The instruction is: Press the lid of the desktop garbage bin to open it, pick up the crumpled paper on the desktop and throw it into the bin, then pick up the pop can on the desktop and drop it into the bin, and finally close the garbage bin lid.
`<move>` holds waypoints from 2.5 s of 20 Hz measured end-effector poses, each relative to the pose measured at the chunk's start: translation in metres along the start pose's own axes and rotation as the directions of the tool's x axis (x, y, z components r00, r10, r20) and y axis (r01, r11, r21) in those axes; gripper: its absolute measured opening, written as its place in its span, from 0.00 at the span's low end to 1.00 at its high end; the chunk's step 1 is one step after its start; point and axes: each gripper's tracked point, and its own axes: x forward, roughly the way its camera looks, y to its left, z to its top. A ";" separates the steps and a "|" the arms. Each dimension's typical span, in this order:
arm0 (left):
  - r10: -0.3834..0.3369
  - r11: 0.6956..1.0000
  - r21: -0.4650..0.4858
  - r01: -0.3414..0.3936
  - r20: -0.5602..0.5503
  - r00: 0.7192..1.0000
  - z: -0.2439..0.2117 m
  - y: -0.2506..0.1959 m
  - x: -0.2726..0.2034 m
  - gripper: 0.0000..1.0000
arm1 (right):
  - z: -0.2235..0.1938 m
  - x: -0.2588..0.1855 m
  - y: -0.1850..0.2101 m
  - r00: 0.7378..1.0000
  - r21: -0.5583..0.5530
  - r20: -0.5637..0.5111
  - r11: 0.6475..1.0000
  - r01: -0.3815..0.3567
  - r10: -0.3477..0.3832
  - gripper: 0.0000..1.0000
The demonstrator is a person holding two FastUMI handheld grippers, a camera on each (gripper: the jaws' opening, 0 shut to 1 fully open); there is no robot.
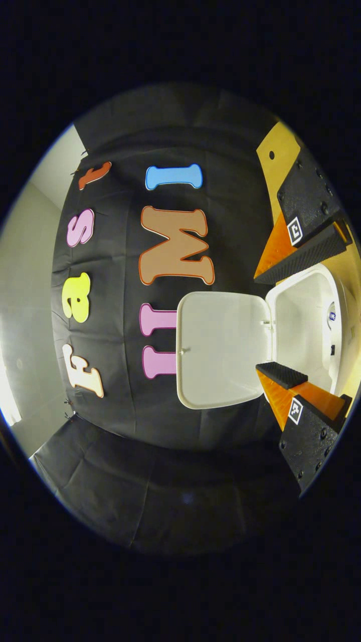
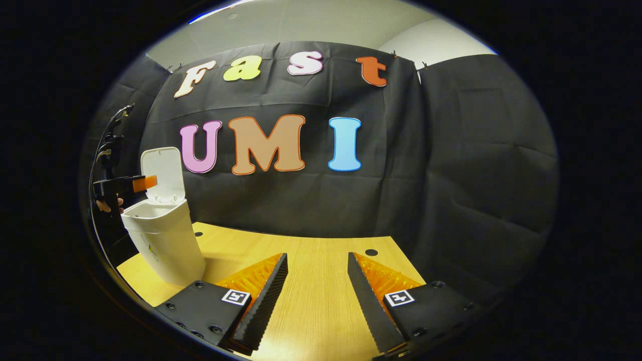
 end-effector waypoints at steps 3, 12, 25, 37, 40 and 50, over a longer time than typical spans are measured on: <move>-0.015 1.000 0.015 0.015 0.029 0.999 0.017 -0.003 0.000 0.93 | -0.001 0.001 0.001 1.000 -0.004 0.002 1.000 -0.001 0.001 0.82; 0.007 1.000 0.027 -0.010 0.119 0.993 0.091 0.013 0.035 0.93 | -0.001 0.007 -0.002 1.000 0.015 0.004 1.000 0.016 -0.016 0.82; 0.020 1.000 0.014 -0.022 0.129 0.991 0.127 0.036 0.111 0.95 | -0.011 0.007 0.002 0.999 0.018 -0.019 0.999 0.048 -0.047 0.82; 0.011 1.000 -0.001 -0.011 -0.047 0.999 0.084 0.041 0.120 0.96 | -0.012 0.004 0.009 0.999 0.032 -0.019 0.999 0.039 -0.038 0.87; 0.011 1.000 -0.023 -0.012 -0.047 0.999 0.082 0.042 0.104 0.94 | -0.010 0.006 0.013 1.000 0.031 -0.011 0.999 0.023 -0.023 0.82; 0.014 0.999 -0.038 -0.018 -0.082 0.997 0.052 0.034 0.040 0.90 | -0.007 0.009 0.025 0.999 0.034 0.000 0.999 -0.032 0.032 0.82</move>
